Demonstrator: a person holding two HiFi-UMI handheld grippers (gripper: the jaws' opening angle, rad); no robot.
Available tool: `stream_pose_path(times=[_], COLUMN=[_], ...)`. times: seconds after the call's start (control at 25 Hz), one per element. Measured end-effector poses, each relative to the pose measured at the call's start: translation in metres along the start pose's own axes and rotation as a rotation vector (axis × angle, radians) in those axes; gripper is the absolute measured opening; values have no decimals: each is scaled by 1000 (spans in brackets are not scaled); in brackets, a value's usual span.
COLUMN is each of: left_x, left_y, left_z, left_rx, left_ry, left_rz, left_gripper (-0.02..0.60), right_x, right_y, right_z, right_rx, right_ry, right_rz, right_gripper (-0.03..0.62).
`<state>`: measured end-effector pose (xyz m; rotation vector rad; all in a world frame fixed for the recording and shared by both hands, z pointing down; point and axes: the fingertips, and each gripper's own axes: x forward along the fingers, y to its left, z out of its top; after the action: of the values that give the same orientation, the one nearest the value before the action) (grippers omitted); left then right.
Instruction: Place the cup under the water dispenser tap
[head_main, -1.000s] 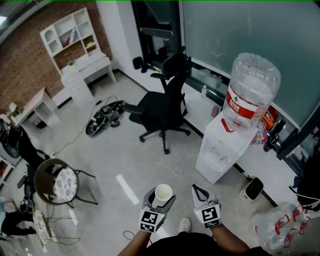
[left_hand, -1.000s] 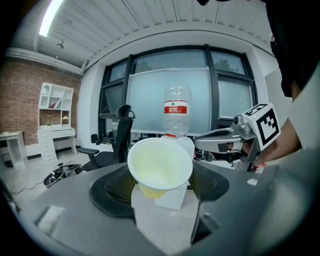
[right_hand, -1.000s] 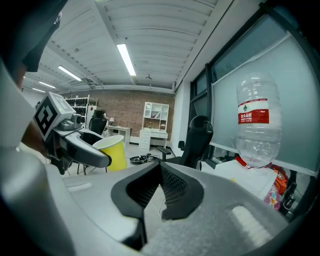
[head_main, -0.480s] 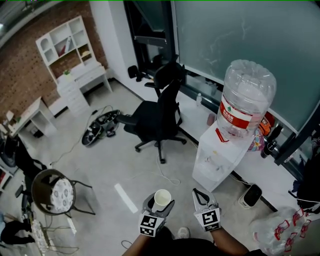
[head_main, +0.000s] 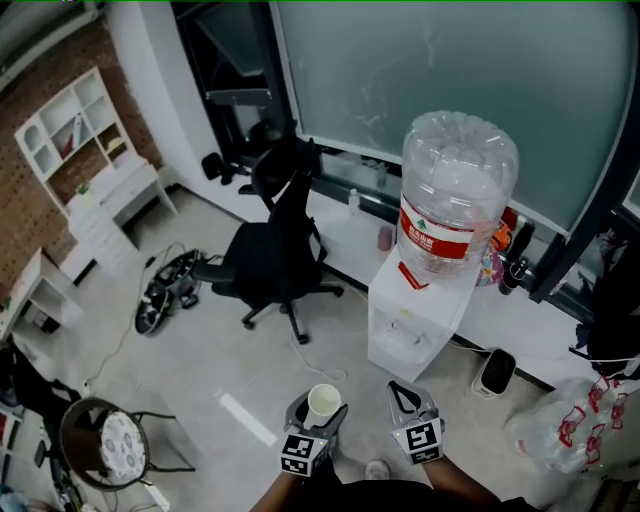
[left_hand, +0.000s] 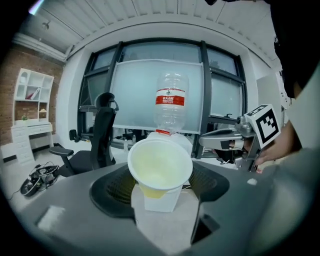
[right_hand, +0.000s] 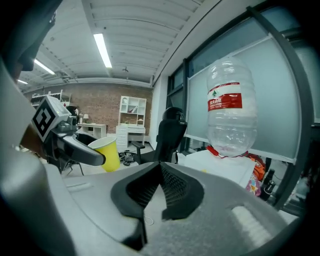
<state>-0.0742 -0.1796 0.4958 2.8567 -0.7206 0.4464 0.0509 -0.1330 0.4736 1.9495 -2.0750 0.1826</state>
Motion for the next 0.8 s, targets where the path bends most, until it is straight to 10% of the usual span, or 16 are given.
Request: stream_pose_path(times=[0.8], left_x=[138], left_y=[-14], left_z=[-1], left_rx=[211], left_ry=[134], left_rz=[-546], left_gripper=[350], right_x=[15], right_y=[-64], right_z=[-28], right_rx=[195], right_ry=[93], right_rz=[-473], right_gripper=[3])
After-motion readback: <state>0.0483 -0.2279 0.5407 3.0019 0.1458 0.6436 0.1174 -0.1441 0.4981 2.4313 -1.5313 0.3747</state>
